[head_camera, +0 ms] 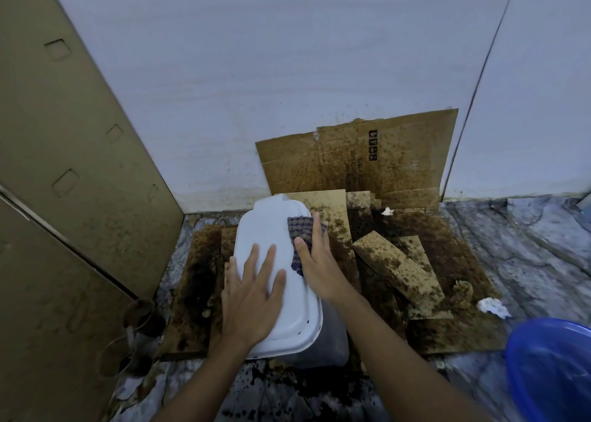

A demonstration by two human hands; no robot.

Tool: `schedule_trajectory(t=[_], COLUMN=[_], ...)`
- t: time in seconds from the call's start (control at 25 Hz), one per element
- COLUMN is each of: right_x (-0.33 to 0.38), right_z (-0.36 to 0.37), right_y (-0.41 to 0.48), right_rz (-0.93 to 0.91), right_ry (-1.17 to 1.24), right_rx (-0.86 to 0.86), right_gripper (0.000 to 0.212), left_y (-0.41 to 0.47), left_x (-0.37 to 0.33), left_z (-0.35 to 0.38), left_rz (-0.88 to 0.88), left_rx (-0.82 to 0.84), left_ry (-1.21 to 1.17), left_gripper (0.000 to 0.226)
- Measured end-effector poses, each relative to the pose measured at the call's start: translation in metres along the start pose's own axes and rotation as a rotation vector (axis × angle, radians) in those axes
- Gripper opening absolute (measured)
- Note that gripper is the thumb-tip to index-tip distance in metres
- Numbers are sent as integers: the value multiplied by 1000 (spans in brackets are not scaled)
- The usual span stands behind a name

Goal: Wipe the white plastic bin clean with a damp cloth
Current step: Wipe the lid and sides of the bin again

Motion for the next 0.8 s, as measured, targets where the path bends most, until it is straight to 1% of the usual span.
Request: schedule_trajectory(t=[0.08, 0.16, 0.2, 0.4, 0.8], right_x=[-3, -7, -7, -2, 18], right_z=[9, 14, 14, 4, -15], right_y=[-12, -19, -20, -8, 72], right_rz=[16, -23, -47, -103, -69], right_ry=[-91, -189, -192, -16, -39], right_rx=[-49, -144, -163, -59, -9], right_gripper=[66, 64, 64, 62, 55], left_y=[-1, -3, -5, -9, -5], left_x=[3, 3, 2, -1, 8], left_z=[0, 1, 1, 4, 5], left_rz=[3, 10, 16, 31, 18], left_rx=[0, 1, -3, -25, -30], left_ry=[7, 23, 29, 35, -4], left_gripper=[59, 59, 59, 60, 60])
Point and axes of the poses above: each hand's wrist, its own y-axis towards the middle knuckle, its own z-axis out of the palm, x = y × z, the point moved 3 cm from there along y, towards the middle knuckle, and after that the axes turned 2 degrees about x, right-handed, at the moved point
